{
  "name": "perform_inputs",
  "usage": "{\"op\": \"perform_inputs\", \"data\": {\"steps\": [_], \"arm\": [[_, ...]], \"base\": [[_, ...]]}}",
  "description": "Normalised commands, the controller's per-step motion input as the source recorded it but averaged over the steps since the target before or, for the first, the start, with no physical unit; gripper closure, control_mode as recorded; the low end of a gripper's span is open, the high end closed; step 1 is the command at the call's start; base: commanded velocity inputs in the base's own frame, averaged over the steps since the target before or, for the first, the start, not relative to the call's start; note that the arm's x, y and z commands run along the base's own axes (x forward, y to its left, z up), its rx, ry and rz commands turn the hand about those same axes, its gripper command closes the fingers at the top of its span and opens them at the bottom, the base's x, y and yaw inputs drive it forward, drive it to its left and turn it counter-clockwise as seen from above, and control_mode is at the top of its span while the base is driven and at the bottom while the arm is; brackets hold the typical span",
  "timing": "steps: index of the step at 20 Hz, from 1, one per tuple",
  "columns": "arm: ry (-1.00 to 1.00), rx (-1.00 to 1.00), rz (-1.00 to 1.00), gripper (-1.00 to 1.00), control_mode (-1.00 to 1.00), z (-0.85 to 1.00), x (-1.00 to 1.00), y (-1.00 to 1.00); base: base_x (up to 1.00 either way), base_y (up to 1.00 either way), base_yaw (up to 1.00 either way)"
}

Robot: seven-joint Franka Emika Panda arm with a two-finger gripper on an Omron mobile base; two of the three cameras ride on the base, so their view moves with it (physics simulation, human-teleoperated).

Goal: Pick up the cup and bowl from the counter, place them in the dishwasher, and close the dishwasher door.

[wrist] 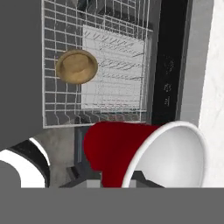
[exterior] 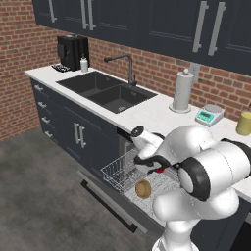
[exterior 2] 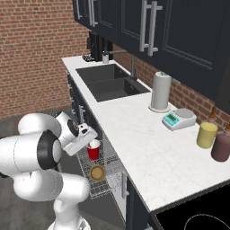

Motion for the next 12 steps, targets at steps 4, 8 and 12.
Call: {"op": "perform_inputs", "data": {"steps": [4, 8, 12], "arm": [[0.39, 0.0, 0.01, 1.0, -1.0, -1.0, 0.22, 0.13], [0.24, -0.07, 0.02, 1.0, -1.0, -1.0, 0.55, 0.0], [0.12, -0.19, 0.03, 1.0, -1.0, -1.0, 0.4, 0.03]], "base": [[0.0, 0.0, 0.0], [0.0, 0.0, 0.0], [0.0, 0.0, 0.0]]}}
